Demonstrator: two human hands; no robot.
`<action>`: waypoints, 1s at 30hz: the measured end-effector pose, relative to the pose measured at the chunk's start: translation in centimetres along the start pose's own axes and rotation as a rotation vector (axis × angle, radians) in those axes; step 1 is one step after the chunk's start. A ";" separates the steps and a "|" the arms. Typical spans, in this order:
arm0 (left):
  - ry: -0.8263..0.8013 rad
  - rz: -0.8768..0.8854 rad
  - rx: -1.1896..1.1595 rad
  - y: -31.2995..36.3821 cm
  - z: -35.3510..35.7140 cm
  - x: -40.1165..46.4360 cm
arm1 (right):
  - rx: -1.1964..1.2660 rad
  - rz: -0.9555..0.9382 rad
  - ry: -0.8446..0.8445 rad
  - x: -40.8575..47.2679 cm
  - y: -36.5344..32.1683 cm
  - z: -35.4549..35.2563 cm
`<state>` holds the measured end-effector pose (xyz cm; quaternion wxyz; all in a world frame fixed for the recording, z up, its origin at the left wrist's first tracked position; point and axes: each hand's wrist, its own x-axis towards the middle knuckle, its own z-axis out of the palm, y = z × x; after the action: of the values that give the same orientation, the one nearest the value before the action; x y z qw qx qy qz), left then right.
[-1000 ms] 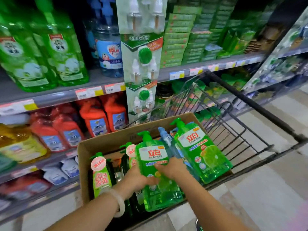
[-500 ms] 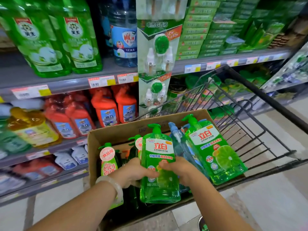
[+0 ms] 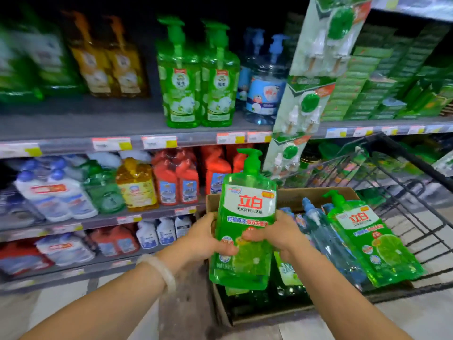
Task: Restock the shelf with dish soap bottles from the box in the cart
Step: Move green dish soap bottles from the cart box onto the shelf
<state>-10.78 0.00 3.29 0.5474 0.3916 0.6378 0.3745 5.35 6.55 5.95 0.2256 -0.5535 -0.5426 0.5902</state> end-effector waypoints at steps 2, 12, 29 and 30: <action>0.044 0.058 -0.024 -0.7 -4.7 -3.6 | -0.018 -0.084 -0.041 -1.9 -1.8 5.2; 0.493 0.219 0.022 -8.1 -29.2 -25.7 | -0.289 -0.496 -0.312 -11.6 -9.2 36.8; 1.128 0.101 0.030 -20.6 -61.4 -50.6 | -0.276 -0.821 -0.786 -23.1 -15.6 81.7; 1.144 0.096 0.023 -21.1 -63.7 -51.2 | -0.287 -0.827 -0.804 -23.2 -16.2 84.4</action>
<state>-70.99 -58.44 12.54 0.0930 0.1611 0.8180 0.5444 -69.24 -41.50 12.87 0.1362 -0.0542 -0.8305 0.5374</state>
